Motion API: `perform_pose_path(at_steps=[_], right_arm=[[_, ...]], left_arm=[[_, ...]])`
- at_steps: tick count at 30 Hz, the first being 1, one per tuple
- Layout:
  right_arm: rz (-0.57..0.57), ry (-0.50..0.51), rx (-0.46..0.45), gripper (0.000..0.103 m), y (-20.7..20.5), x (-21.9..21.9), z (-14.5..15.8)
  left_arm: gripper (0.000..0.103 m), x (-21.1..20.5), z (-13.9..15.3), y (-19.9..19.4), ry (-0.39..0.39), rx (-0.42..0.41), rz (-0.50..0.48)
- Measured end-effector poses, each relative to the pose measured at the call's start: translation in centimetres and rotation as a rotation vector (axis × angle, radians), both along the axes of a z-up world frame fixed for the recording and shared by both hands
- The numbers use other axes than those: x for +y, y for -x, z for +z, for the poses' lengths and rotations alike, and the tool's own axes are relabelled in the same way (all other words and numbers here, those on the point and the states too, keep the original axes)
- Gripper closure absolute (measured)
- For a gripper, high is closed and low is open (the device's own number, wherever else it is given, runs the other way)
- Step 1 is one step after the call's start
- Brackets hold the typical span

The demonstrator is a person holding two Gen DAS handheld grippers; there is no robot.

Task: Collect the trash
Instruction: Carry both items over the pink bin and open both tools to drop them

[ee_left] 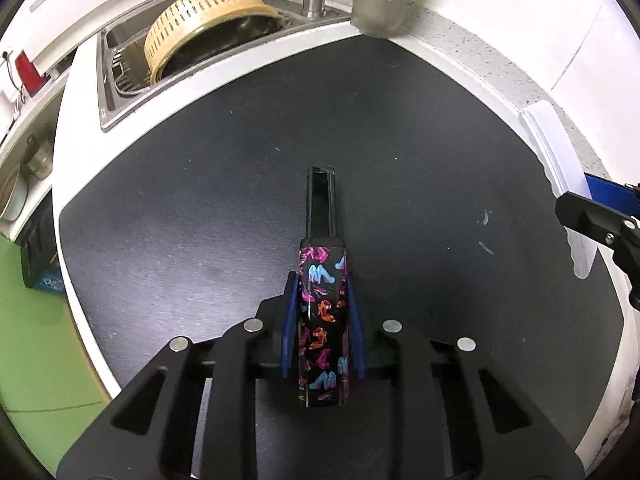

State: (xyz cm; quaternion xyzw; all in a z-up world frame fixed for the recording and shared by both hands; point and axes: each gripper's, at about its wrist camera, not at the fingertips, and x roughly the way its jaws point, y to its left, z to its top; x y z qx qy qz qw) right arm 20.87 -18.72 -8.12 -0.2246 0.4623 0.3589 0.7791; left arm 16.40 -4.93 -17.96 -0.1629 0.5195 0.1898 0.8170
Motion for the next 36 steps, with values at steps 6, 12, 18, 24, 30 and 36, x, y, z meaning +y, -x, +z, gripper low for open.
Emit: perform_pose_path(at_steps=[6, 12, 18, 24, 30, 36], right_arm=[[0.011, -0.040, -0.011, 0.053, 2.2, 0.7, 1.5], [0.071, -0.110, -0.022, 0.053, 6.7, 3.2, 3.6], [0.173, -0.167, -0.021, 0.053, 13.3, 8.5, 5.0], [0.299, -0.180, -0.013, 0.053, 19.8, 15.7, 4.4], [0.432, -0.136, 0.033, 0.053, 26.1, 23.5, 0.9], [0.528, -0.052, 0.085, 0.053, 30.6, 30.8, -7.6]], left_arm=[[0.080, 0.9, 3.1, 2.8, -0.028, -0.044, -0.050], [0.080, 3.5, 6.6, 8.2, -0.063, -0.094, -0.057], [0.080, 8.6, 8.9, 16.2, -0.081, -0.124, 0.005], [0.080, 14.5, 8.8, 24.7, -0.076, -0.133, 0.097], [0.080, 20.0, 5.9, 32.4, -0.043, -0.119, 0.204], [0.080, 25.4, -2.3, 38.0, 0.022, -0.077, 0.296]])
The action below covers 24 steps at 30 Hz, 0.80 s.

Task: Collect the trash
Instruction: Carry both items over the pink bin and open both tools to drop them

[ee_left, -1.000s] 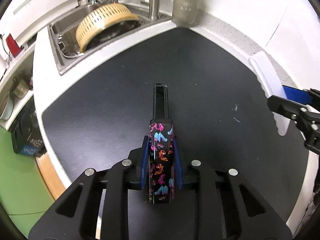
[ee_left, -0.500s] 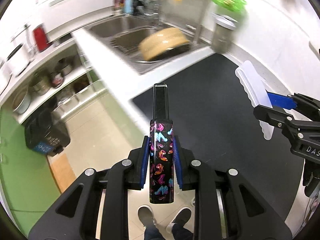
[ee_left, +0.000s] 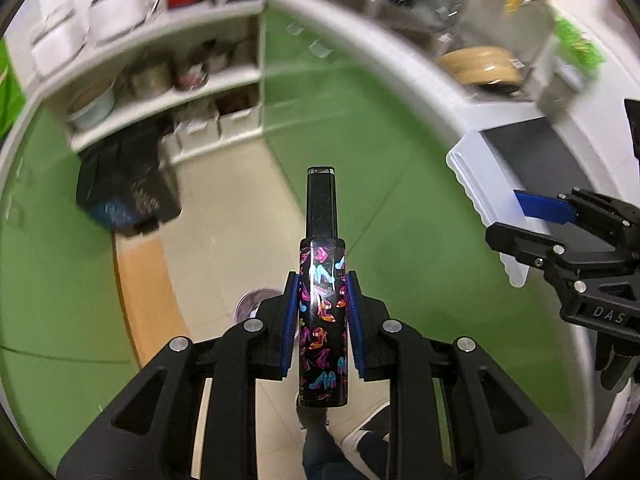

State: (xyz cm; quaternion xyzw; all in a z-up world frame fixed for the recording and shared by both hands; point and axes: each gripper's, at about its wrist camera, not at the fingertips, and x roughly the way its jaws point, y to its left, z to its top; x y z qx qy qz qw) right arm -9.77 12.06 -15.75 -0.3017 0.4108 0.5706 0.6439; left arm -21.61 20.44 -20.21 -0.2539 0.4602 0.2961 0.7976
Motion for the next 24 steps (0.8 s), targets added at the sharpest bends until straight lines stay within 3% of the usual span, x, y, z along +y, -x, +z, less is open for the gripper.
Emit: perform_pose_path(at_steps=[10, 16, 17, 18, 20, 24], right_arm=[[0.060, 0.138, 0.035, 0.053, 3.5, 6.0, -19.3], [0.071, 0.182, 0.044, 0.053, 3.7, 7.0, -27.2], [0.070, 0.188, 0.045, 0.053, 3.7, 7.1, -28.1], [0.070, 0.195, 0.045, 0.053, 3.7, 7.3, -28.8], [0.073, 0.209, 0.044, 0.053, 3.8, 7.6, -30.4], [0.083, 0.227, 0.049, 0.053, 4.4, 8.3, -32.4]], left_arm=[[0.080, 6.0, -22.3, 3.4, 0.147, 0.052, 0.089], [0.079, 7.7, -32.7, 4.0, 0.203, 0.051, 0.098], [0.068, 7.8, -33.4, 4.0, 0.198, 0.053, 0.101], [0.034, 8.1, -34.3, 4.2, 0.190, 0.054, 0.109], [0.003, 8.4, -35.2, 4.6, 0.183, 0.020, 0.128], [0.003, 9.2, -36.1, 5.7, 0.196, 0.025, 0.156]])
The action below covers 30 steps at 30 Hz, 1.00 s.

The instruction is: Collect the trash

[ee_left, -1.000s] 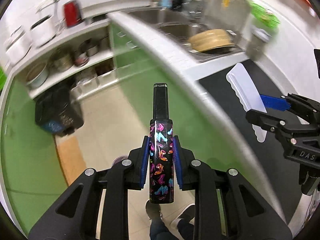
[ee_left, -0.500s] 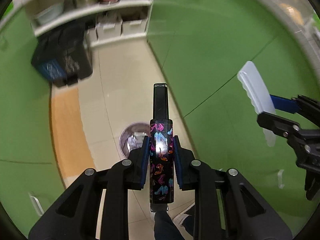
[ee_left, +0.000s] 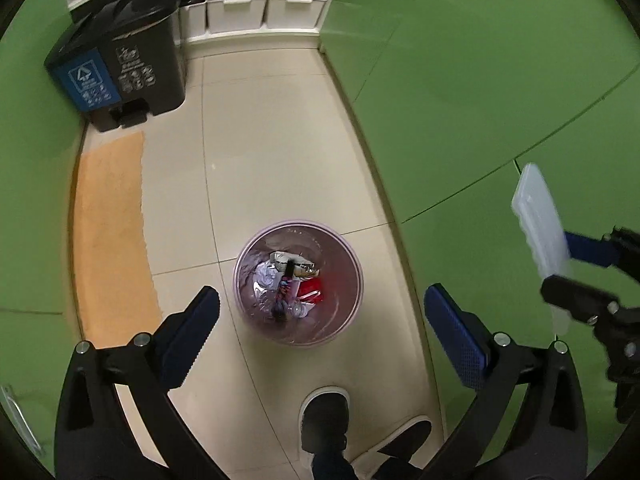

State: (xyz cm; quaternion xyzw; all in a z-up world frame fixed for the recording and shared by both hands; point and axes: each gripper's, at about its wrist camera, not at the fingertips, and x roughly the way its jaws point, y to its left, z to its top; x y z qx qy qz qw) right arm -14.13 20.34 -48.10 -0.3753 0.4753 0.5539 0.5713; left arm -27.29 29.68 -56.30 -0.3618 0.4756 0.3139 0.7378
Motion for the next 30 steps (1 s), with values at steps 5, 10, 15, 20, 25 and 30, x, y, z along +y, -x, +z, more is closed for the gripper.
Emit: perform_pose_path(at_steps=[5, 10, 15, 20, 25, 30], right_arm=[[0.024, 0.010, 0.019, 0.053, 1.3, 1.2, -1.3], [0.066, 0.015, 0.045, 0.053, 2.9, 3.2, -2.4], [0.104, 0.021, 0.062, 0.053, 4.2, 4.9, -4.1], [0.122, 0.015, 0.055, 0.045, 4.7, 6.3, -5.9], [0.100, -0.006, 0.044, 0.008, 4.4, 6.6, -6.2], [0.054, 0.014, 0.045, 0.006, 3.4, 6.3, -5.8]], left_arm=[[0.003, 1.1, 1.3, 1.8, -0.017, 0.016, 0.022], [0.003, 2.2, 3.1, 4.5, -0.034, 0.017, 0.060], [0.003, 2.8, 3.8, 6.7, -0.042, 0.009, 0.097], [0.003, 2.9, 3.4, 8.0, -0.041, 0.003, 0.116], [0.003, 2.7, 3.2, 8.2, -0.035, 0.003, 0.123], [0.003, 2.3, 3.8, 7.3, -0.035, -0.002, 0.113]])
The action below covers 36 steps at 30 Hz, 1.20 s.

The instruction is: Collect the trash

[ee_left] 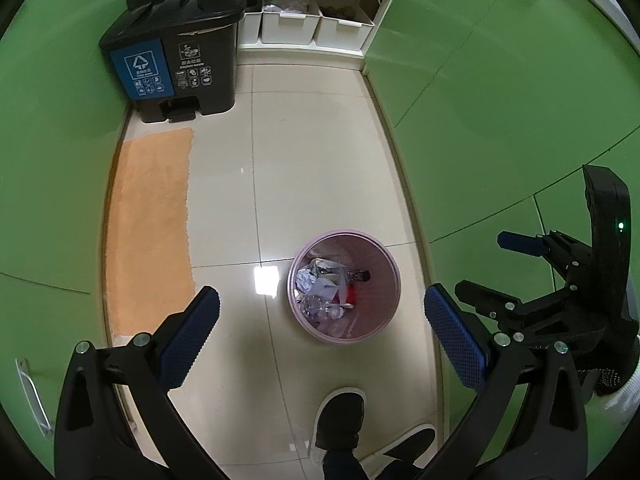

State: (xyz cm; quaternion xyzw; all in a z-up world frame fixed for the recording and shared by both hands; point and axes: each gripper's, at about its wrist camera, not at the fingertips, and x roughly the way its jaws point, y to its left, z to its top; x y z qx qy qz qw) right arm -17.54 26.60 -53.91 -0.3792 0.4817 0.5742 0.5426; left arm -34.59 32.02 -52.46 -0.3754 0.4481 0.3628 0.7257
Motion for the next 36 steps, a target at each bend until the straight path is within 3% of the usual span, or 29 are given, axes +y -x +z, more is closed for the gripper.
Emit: perform_pose_path(at_steps=[6, 11, 17, 25, 30, 36], right_arm=[[-0.042, -0.013, -0.006, 0.006, -1.4, -1.5, 3.9], [-0.076, -0.067, -0.007, 0.006, -2.6, -3.7, 11.6], [-0.159, -0.126, 0.019, 0.006, -4.2, -7.5, 23.1], [-0.338, -0.256, -0.066, 0.006, -8.3, -16.5, 37.6], [-0.487, -0.301, -0.149, 0.006, -11.6, -22.9, 43.5], [-0.664, -0.343, -0.243, 0.006, -14.5, -30.7, 48.7]], left_arm=[[0.003, -1.1, 3.4, -2.3, -0.013, -0.015, -0.035], [0.003, -2.6, 9.5, -4.5, -0.049, -0.041, -0.080], [0.003, -5.2, 20.1, -7.7, -0.083, -0.099, -0.153], [0.003, -9.7, 32.1, -13.1, -0.136, -0.147, -0.303], [0.003, -12.7, 38.2, -17.1, -0.178, -0.200, -0.426], [0.003, -16.6, 43.1, -21.6, -0.222, -0.252, -0.568]])
